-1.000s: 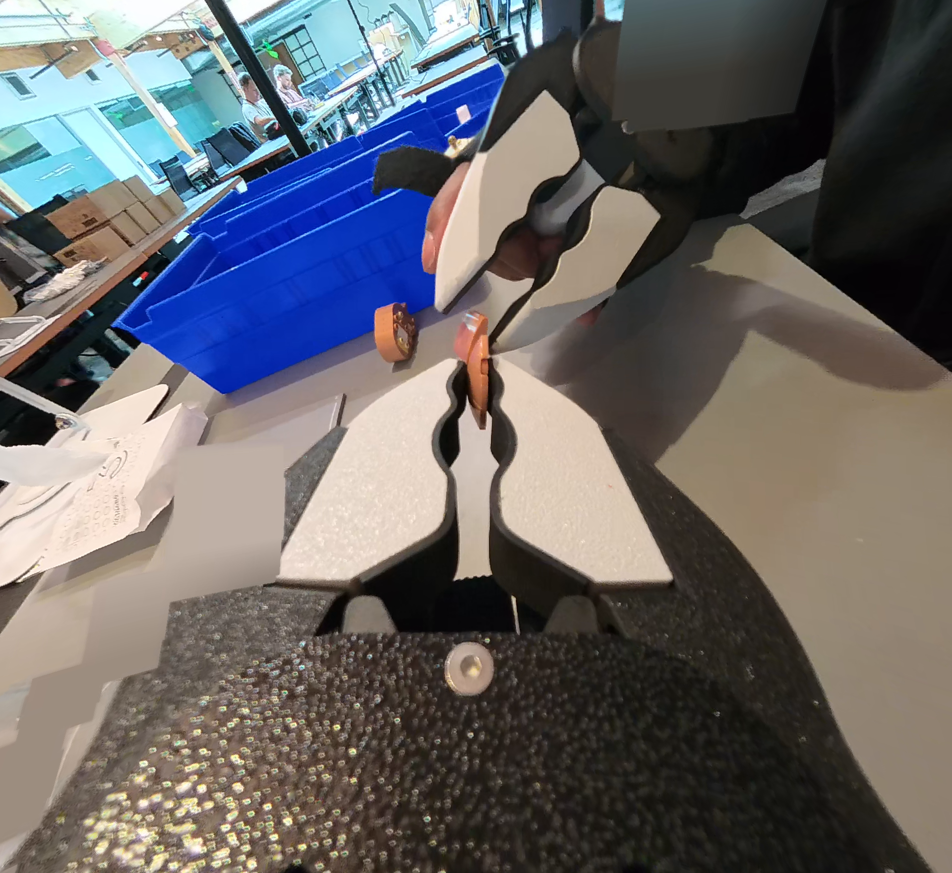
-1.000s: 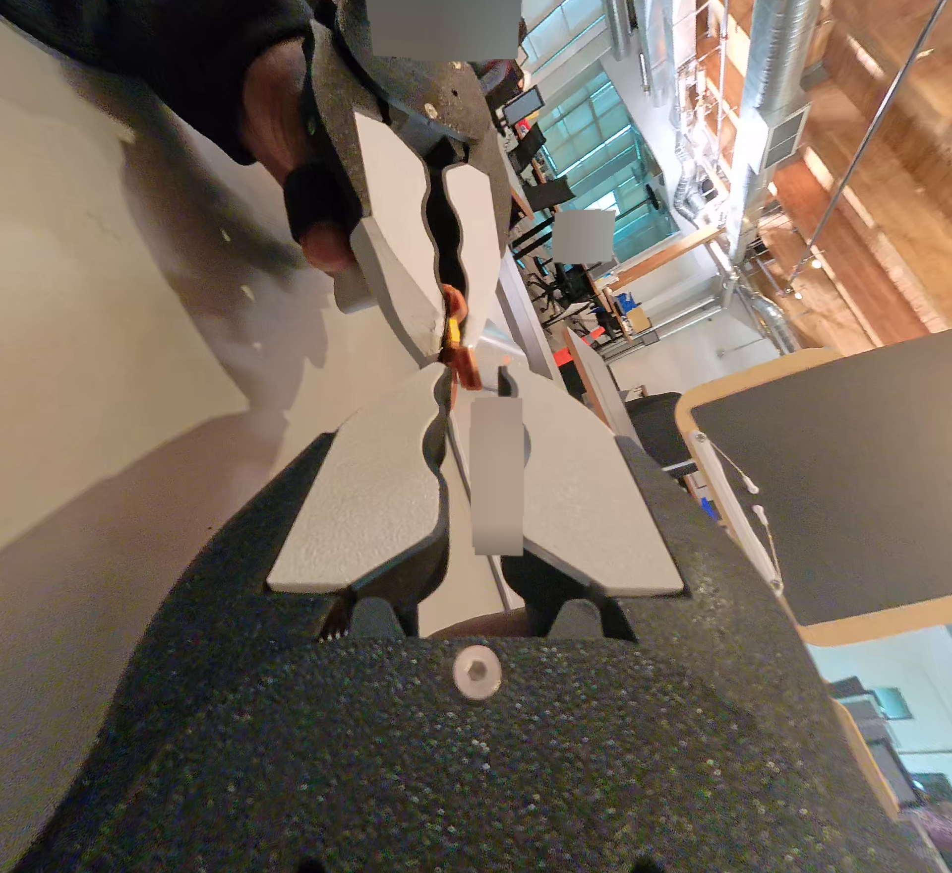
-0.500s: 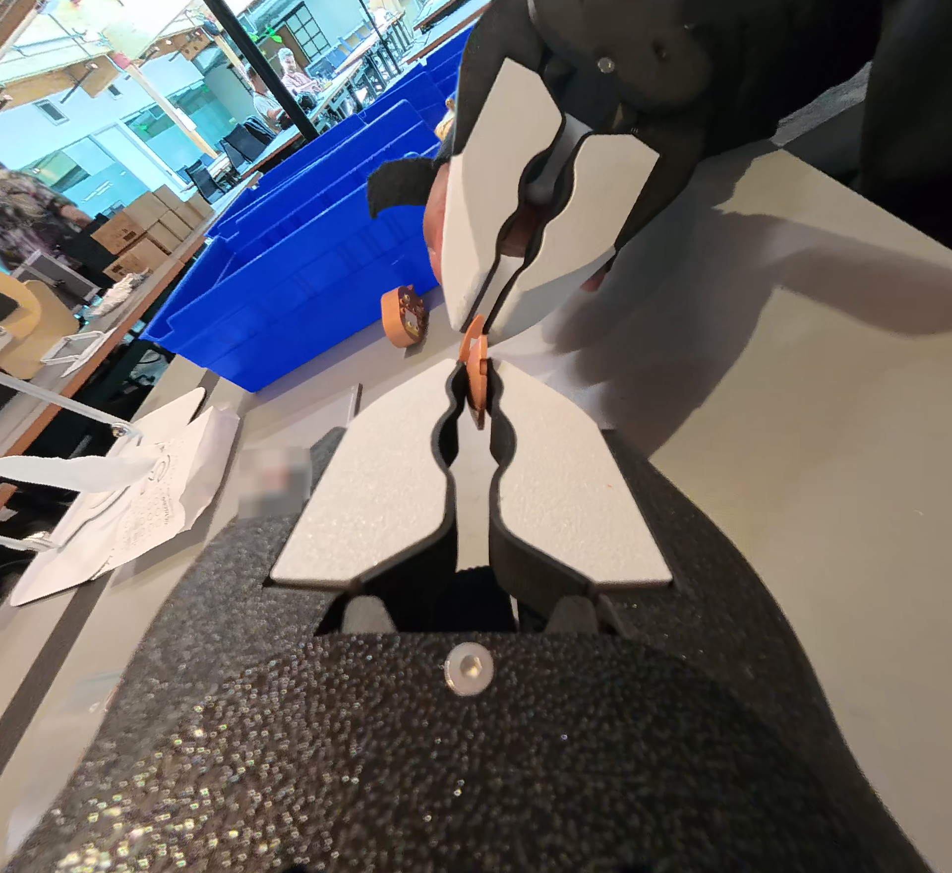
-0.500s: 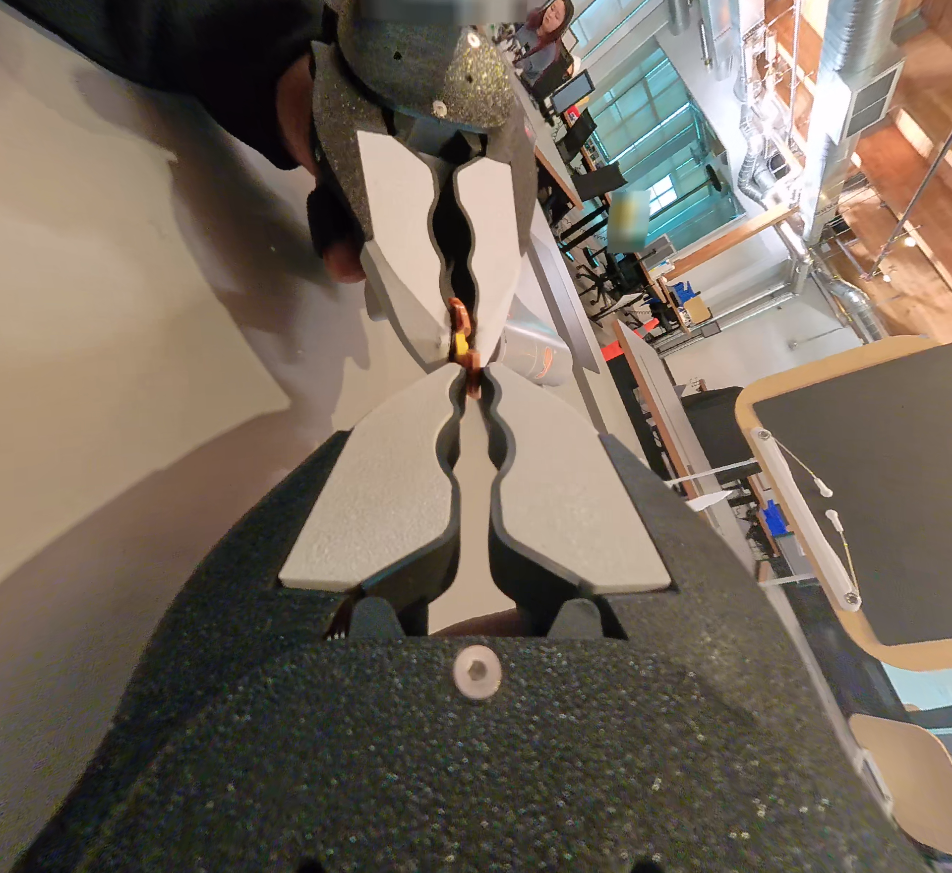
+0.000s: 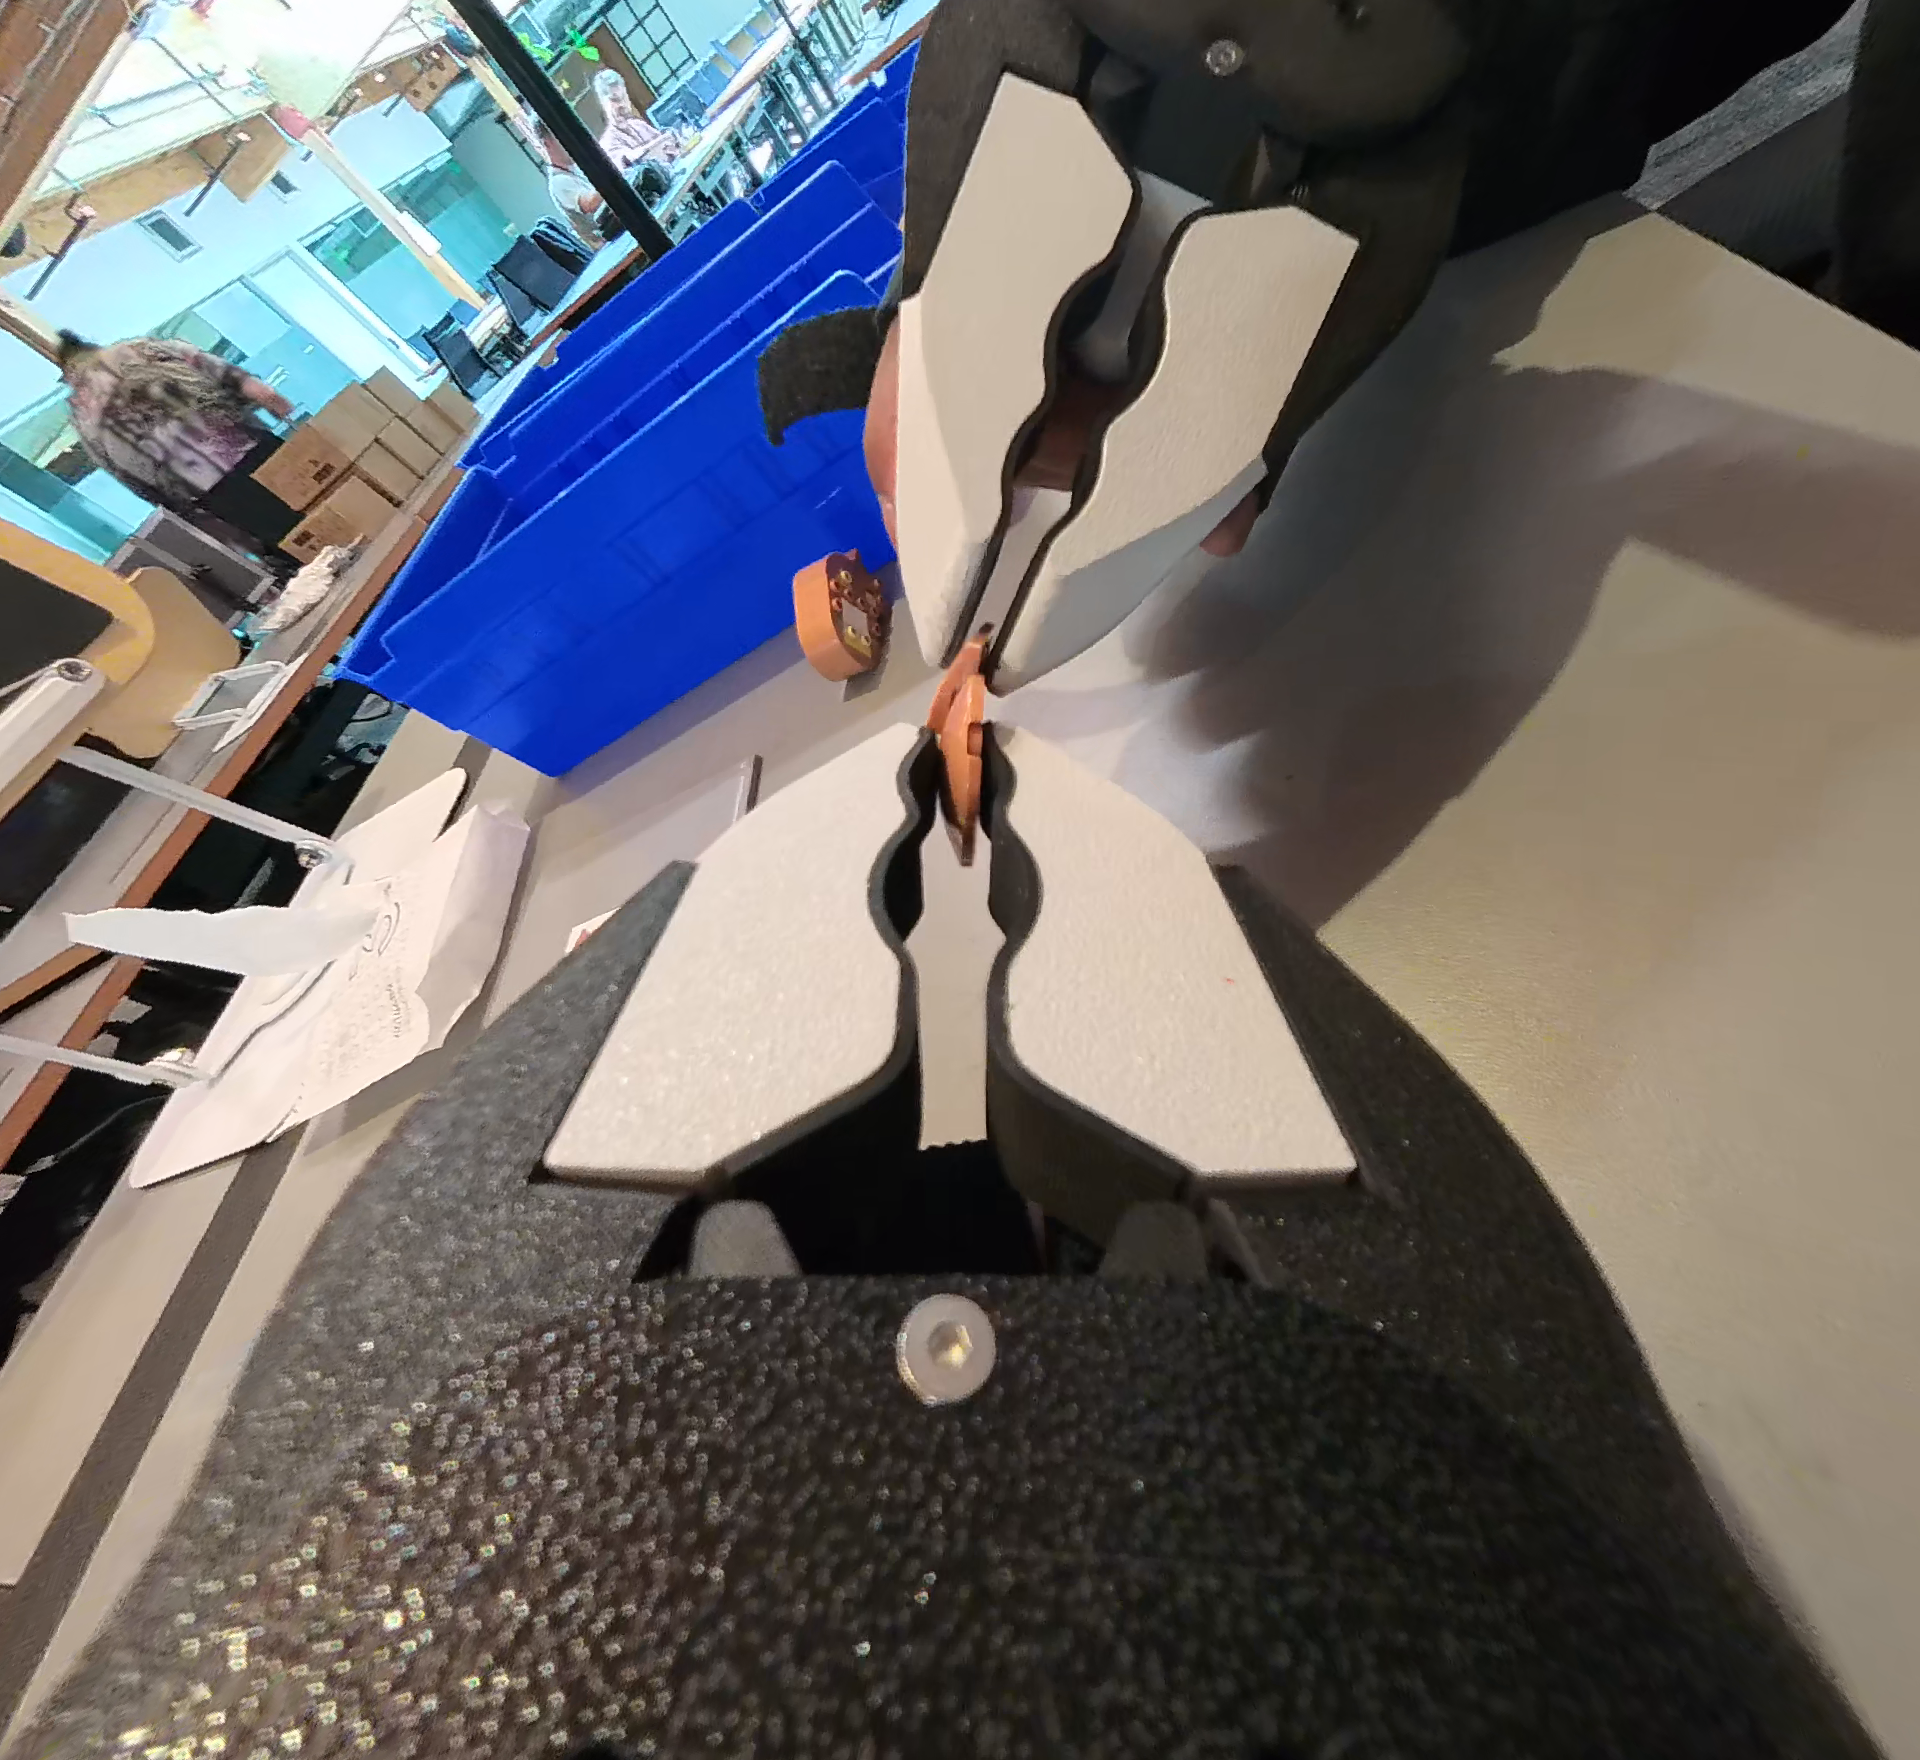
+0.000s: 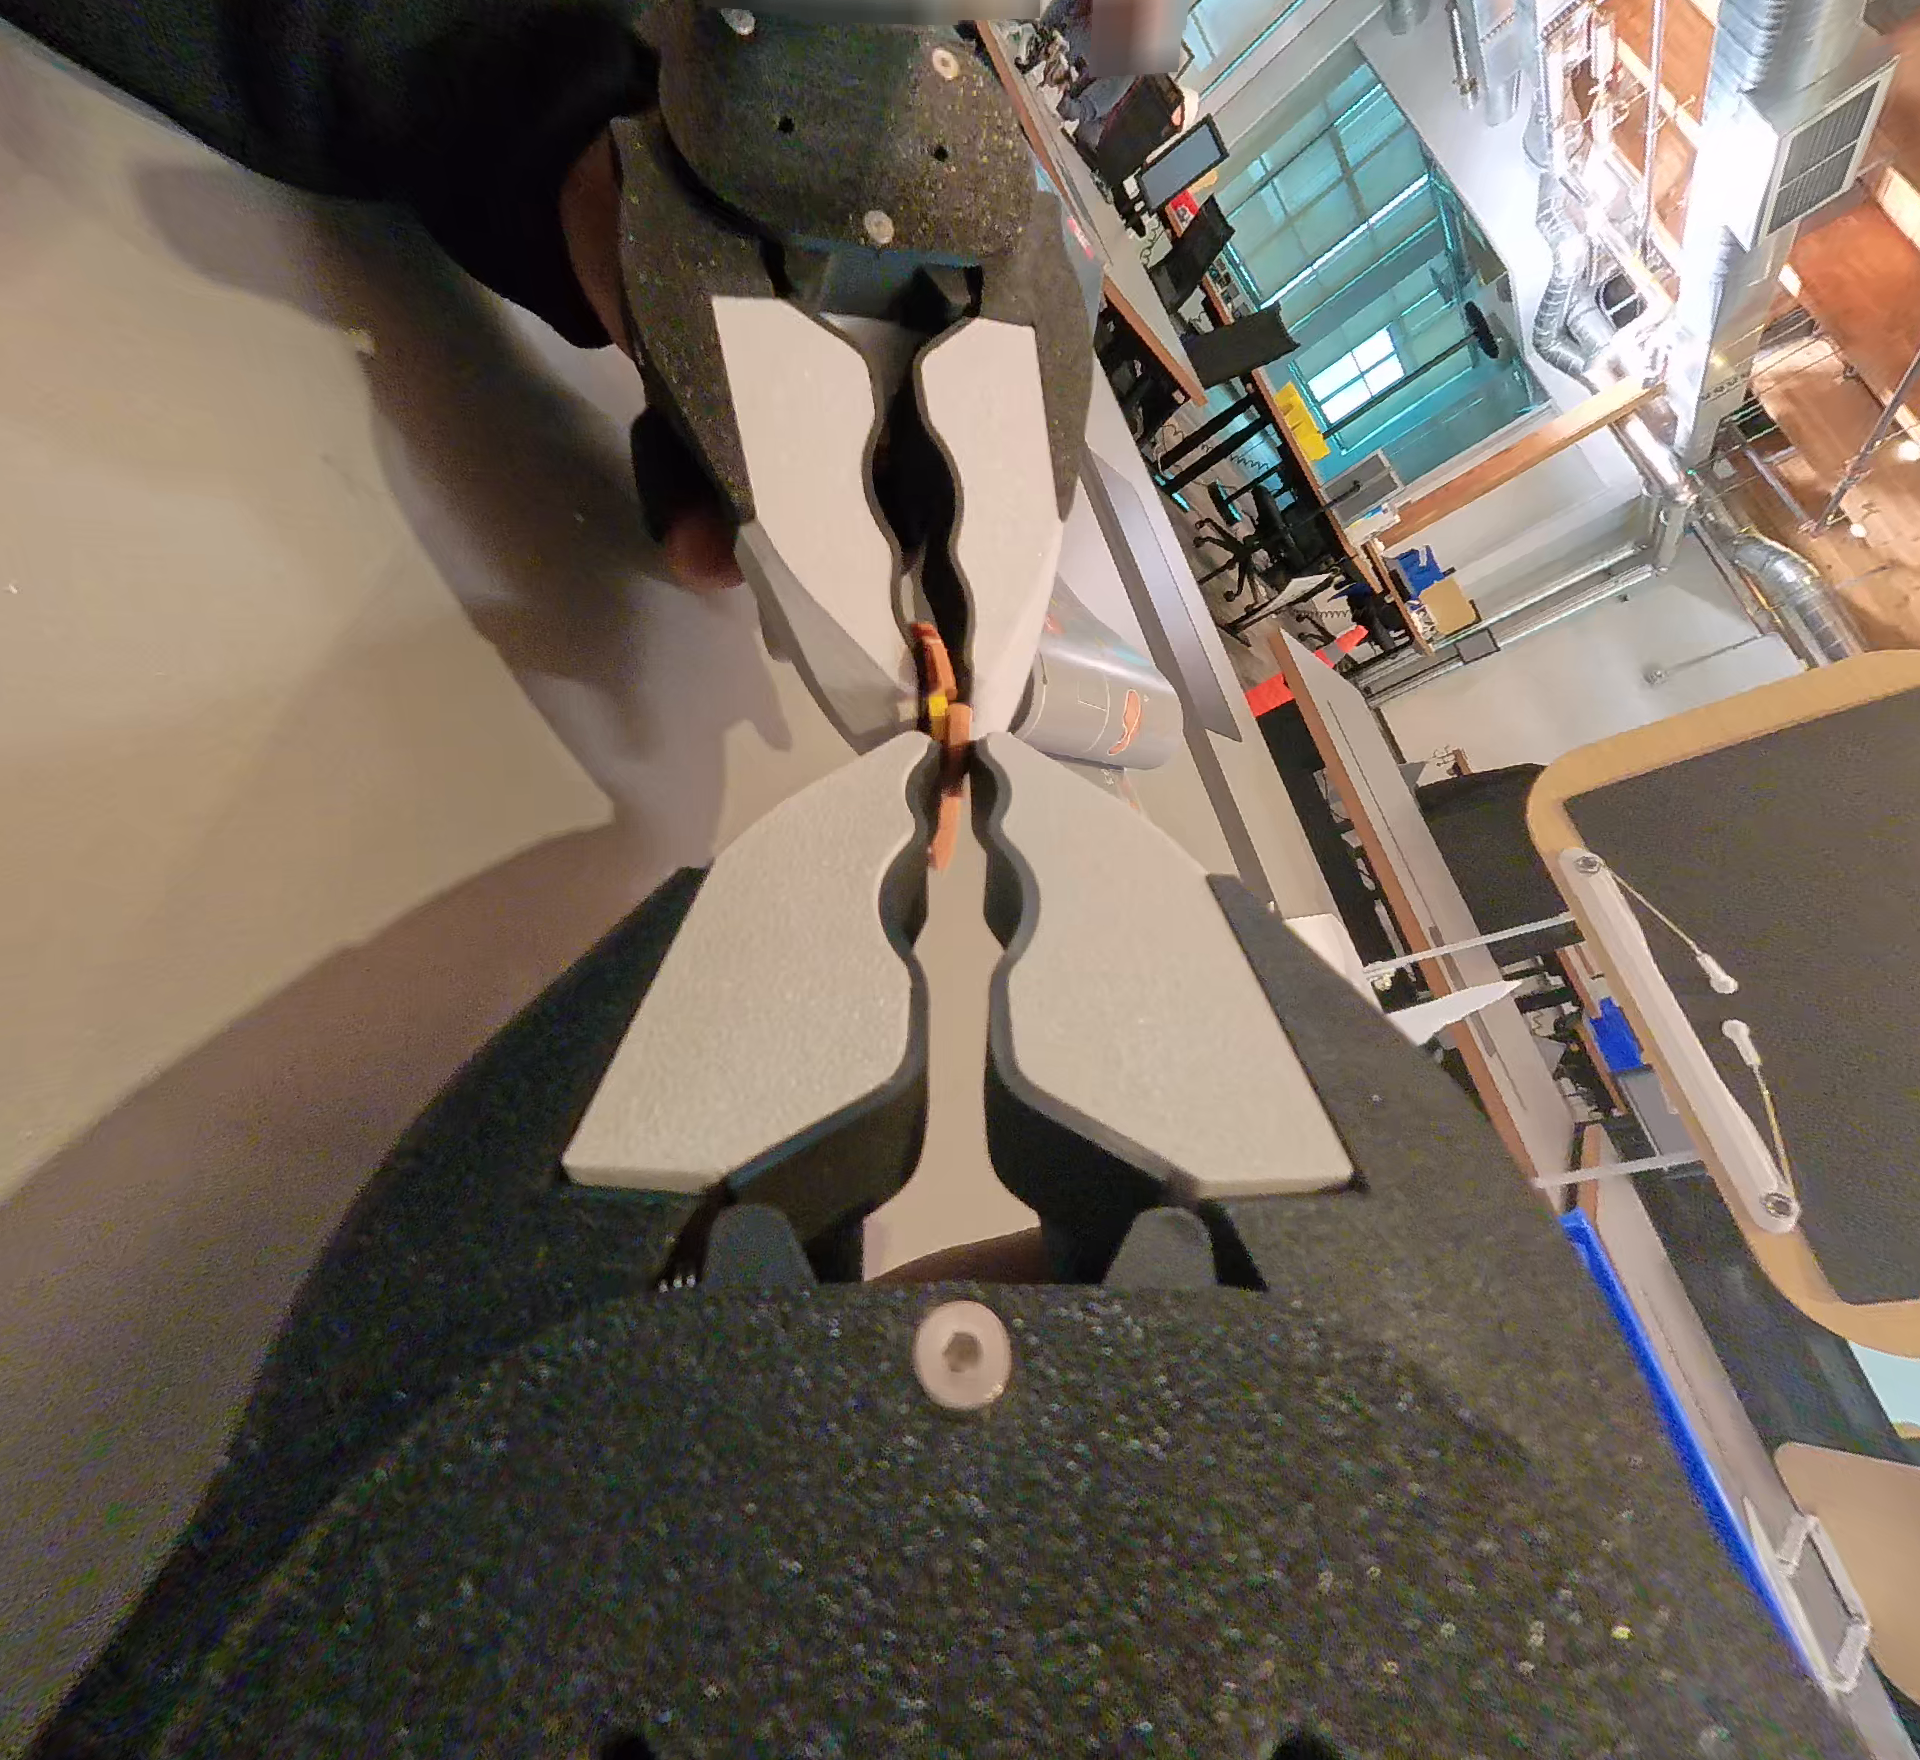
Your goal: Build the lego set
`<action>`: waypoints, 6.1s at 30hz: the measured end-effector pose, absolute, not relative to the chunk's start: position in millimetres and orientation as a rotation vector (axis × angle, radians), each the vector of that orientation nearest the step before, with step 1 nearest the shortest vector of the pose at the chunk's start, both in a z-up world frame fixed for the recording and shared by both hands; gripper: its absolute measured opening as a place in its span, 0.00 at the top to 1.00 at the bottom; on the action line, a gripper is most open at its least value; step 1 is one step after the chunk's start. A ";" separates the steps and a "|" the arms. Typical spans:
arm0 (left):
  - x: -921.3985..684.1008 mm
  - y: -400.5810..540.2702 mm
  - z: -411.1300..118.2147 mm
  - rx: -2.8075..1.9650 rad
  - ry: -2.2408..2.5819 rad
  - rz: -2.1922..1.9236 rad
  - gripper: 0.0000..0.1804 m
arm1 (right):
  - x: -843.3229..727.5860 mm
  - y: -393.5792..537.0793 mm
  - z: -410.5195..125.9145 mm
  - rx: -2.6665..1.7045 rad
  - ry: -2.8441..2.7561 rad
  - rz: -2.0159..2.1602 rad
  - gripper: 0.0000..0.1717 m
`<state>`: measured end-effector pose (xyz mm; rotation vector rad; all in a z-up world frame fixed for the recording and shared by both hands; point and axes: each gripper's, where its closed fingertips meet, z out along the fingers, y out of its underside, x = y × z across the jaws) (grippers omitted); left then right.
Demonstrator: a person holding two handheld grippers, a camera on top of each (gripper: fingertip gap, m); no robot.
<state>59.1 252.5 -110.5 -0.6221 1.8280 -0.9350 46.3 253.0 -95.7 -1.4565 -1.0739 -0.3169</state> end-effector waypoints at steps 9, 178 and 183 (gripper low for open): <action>61.3 252.9 -109.3 -0.605 1.808 -0.899 0.94 | 44.5 252.0 -100.0 -1.457 -1.120 -0.315 0.97; 46.6 231.8 -133.7 -0.863 1.890 -0.901 0.98 | 45.5 232.9 -119.2 -1.676 -1.037 0.044 0.92; 45.6 230.1 -132.2 -0.883 1.895 -0.942 0.98 | 42.1 232.1 -118.4 -1.622 -1.072 -0.011 0.95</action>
